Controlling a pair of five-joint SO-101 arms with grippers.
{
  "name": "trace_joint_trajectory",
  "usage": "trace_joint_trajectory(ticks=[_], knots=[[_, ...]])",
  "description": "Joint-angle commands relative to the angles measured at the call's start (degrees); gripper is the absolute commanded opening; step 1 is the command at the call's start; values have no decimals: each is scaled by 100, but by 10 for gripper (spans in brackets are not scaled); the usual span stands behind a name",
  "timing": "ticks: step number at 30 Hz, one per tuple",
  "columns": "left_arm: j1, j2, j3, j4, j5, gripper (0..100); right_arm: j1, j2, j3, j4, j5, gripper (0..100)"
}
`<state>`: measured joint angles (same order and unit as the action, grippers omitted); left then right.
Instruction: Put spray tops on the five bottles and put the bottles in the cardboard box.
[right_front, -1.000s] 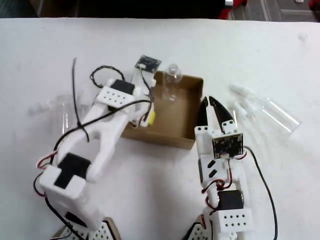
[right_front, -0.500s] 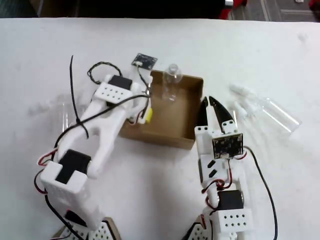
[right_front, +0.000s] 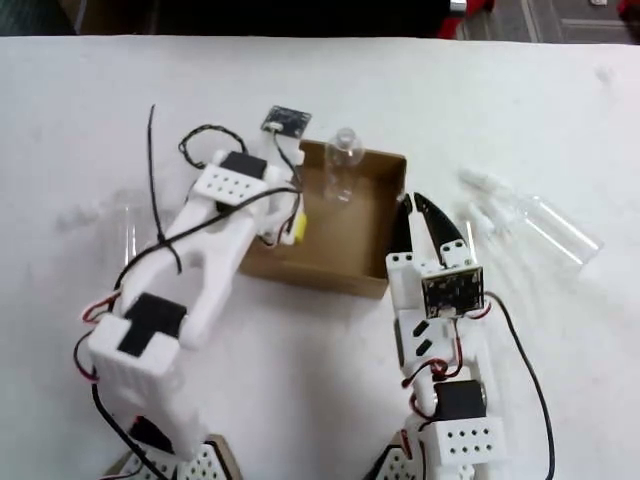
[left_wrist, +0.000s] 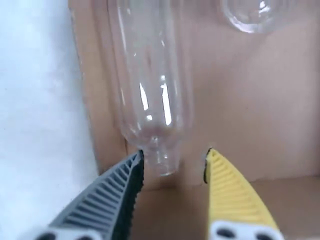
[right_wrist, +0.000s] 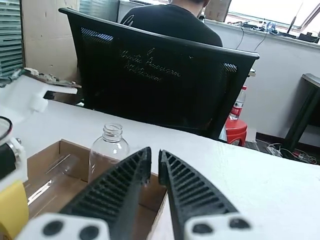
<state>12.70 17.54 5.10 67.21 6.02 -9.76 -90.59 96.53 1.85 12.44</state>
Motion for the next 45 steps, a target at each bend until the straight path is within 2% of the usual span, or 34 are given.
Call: trace_joint_trajectory(ticks=[1,7,12,19,24,37,42,45], knots=[[-101,409,-484,-97,79,188,-31,84,62,-110,53,18],[-101,831,-1231,431,79,186,-31,84,62,-110,53,18],[-101,963,-1319,448,79,182,-31,84,62,-110,53,18],[-92,989,-1363,519,62,31,-31,84,62,-110,53,18],[-66,980,-1424,703,62,23,-31,84,62,-110,53,18],[-110,-171,-2813,2497,44,23,-22,84,62,-110,53,18],[-338,-743,-3042,3174,44,22,-22,84,62,-110,53,18],[-576,-1138,-3015,3305,35,22,-31,84,62,-110,53,18]])
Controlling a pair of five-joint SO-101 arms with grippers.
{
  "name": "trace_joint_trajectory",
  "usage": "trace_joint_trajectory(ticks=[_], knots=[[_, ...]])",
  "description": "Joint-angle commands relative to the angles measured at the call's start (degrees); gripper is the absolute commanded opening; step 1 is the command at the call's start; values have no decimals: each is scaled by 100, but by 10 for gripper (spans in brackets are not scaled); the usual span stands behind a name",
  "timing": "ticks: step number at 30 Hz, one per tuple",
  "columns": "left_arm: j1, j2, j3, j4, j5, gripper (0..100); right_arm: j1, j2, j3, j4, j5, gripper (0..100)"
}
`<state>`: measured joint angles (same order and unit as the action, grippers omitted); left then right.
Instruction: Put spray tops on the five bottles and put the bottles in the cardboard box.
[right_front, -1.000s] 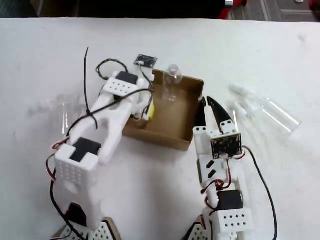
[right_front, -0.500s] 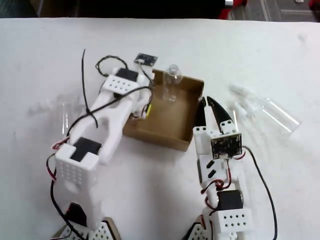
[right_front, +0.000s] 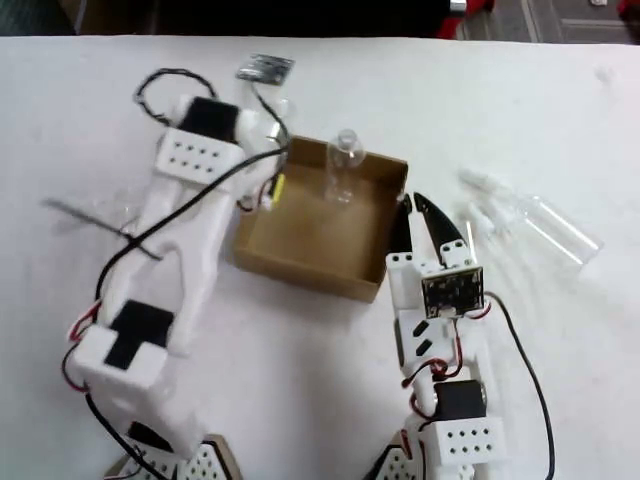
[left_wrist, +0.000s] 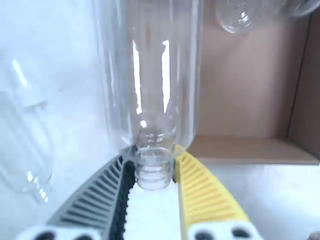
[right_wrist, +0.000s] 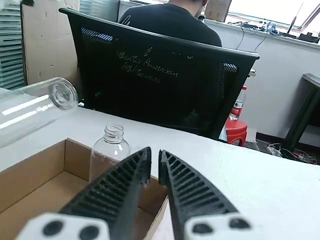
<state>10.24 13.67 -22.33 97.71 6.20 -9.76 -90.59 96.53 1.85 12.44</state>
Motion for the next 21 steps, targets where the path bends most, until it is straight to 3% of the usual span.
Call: trace_joint_trajectory(ticks=[1,10,15,21], knots=[[-444,-884,-264,264,18,22,-31,84,62,-110,53,18],[-892,-2730,308,325,9,22,-22,75,62,-110,53,17],[-1349,-4180,2075,-791,-492,22,-22,57,62,-110,53,17],[-1604,-6044,4598,-2462,-475,22,-40,31,53,-110,53,17]])
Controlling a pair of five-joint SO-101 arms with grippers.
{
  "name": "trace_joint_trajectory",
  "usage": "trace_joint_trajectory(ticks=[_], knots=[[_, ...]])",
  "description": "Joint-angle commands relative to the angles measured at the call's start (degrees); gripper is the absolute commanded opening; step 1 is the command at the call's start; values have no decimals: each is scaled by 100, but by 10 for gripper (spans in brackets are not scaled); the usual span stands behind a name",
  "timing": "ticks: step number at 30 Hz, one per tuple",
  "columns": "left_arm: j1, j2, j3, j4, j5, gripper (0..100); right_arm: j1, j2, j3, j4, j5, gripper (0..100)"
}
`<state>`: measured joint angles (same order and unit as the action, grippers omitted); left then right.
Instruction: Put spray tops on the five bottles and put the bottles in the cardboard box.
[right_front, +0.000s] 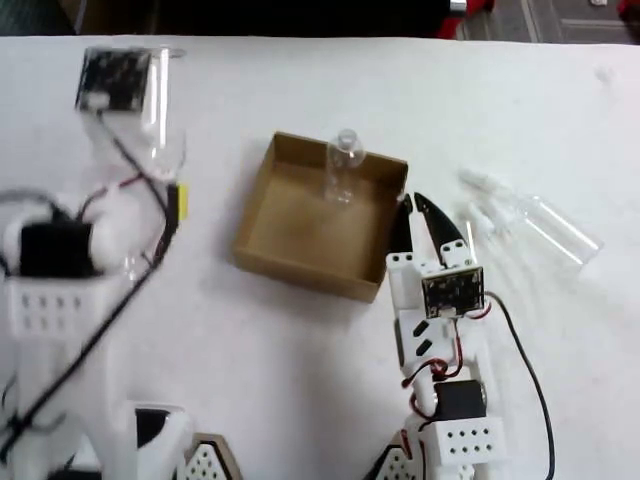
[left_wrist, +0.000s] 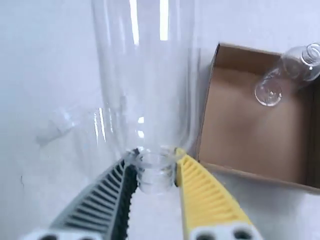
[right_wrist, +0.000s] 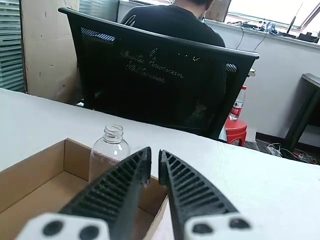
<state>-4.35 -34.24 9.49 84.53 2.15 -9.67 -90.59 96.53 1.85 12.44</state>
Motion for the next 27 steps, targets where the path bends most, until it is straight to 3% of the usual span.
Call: trace_joint_trajectory(ticks=[1,7,10,15,22,27], knots=[[-145,-1499,1802,-1407,-70,22,-40,31,44,-101,53,17],[-119,-2299,3279,-2708,-53,21,-66,75,-738,1165,53,16],[-127,-2299,3745,-3279,290,21,-189,84,-1134,1736,53,16],[-145,-2352,4466,-4141,545,21,-224,84,-1512,2176,105,16],[-154,-2360,4651,-4334,545,21,-242,215,-2251,2905,431,15],[-154,-2633,4686,-4264,519,21,-470,1596,-3420,3459,413,15]])
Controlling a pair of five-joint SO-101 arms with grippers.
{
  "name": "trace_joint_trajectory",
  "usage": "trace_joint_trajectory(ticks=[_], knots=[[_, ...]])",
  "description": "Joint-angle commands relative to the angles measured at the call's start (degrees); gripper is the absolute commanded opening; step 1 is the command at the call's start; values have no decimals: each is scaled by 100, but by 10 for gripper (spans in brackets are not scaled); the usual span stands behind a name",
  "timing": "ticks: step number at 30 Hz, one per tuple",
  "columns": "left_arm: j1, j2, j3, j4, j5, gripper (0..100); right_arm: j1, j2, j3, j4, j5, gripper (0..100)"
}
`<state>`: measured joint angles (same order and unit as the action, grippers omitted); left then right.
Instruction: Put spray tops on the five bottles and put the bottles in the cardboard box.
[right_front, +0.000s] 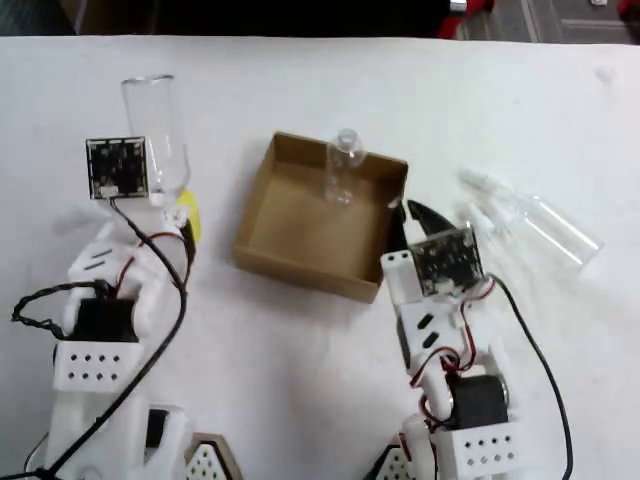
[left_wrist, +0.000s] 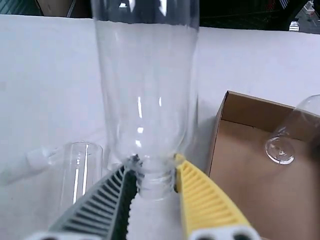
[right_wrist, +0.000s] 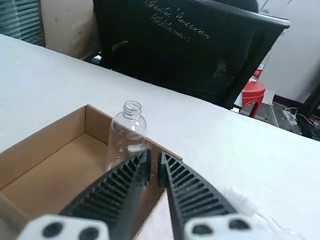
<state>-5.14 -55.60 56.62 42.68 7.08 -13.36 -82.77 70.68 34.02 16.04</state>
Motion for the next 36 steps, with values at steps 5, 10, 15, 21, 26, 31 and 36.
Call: trace_joint_trajectory(ticks=[5,10,15,21,26,31,36], knots=[[-75,-1701,281,185,9,21,-119,2738,-2171,936,35,18],[-66,-2527,1046,-422,-167,21,189,4119,-3174,1859,-932,19],[-66,-2448,1284,-782,-431,21,286,5121,-3903,2492,-1538,93],[-66,-2413,1284,-774,-448,21,259,6088,-4185,2774,-1749,148],[-40,-2413,1301,-765,-466,21,391,6668,-4193,2545,-1749,149],[-40,-2413,1301,-774,-466,21,224,7073,-4193,2527,-1697,149],[-40,-2413,1310,-756,-466,22,180,7284,-4193,2527,-1644,149]])
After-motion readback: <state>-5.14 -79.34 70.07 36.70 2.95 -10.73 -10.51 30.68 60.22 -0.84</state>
